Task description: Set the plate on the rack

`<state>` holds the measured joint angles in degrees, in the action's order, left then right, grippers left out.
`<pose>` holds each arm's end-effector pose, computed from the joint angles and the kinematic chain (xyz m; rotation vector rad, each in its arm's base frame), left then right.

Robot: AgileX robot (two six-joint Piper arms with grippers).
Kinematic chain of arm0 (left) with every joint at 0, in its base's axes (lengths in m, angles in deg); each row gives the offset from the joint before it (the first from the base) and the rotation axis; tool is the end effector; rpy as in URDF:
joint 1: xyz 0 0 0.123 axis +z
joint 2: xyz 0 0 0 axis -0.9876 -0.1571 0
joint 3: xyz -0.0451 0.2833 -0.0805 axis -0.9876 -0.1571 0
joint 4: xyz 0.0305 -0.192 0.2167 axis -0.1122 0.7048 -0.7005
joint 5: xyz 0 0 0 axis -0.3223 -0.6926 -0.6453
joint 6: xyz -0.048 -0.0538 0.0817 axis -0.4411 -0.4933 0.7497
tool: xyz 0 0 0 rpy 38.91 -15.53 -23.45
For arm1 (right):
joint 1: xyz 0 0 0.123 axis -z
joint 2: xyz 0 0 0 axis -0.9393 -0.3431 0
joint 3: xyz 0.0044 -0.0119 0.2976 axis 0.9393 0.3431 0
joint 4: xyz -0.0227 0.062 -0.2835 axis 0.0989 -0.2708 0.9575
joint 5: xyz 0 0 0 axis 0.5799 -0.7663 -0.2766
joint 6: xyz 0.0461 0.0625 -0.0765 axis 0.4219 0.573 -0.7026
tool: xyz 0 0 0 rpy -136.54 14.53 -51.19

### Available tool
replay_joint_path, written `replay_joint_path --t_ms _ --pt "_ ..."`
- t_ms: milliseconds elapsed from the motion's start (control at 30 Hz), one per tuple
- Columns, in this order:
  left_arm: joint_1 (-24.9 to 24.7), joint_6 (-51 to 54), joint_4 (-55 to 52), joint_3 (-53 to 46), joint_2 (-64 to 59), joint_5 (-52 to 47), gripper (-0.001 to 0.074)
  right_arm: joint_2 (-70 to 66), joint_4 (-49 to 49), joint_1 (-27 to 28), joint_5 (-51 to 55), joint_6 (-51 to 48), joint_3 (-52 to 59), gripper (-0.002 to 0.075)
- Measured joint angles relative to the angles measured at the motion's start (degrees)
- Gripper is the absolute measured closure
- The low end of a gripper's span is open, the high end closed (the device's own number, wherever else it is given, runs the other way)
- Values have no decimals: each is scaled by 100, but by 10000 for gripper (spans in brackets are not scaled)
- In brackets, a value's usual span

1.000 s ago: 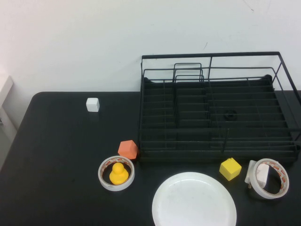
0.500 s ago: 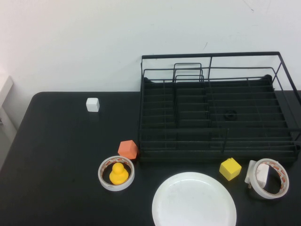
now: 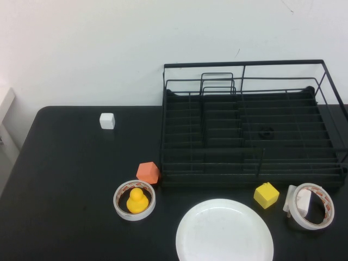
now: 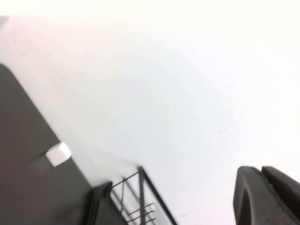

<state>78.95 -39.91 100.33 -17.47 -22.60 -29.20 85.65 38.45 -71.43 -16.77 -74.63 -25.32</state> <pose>0.1002 0.0023 0.2161 -0.8068 1.2432 -0.9113 0.0955 0.0255 0.1730 0.5685 1.7841 0.7780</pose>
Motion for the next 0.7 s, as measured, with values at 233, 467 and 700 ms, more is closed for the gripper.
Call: replay_joint_path --t_ms 233,467,700 --pt "0 -444 533 0 0 175 738 0 -12 0 -222 -460 10 728" --pt "8 -253 -781 543 -56 -1037 738 0 -67 0 -190 -976 10 728" --pt "8 1411 -2338 2321 -1505 -3468 738 0 -78 0 -149 -1347 10 728"
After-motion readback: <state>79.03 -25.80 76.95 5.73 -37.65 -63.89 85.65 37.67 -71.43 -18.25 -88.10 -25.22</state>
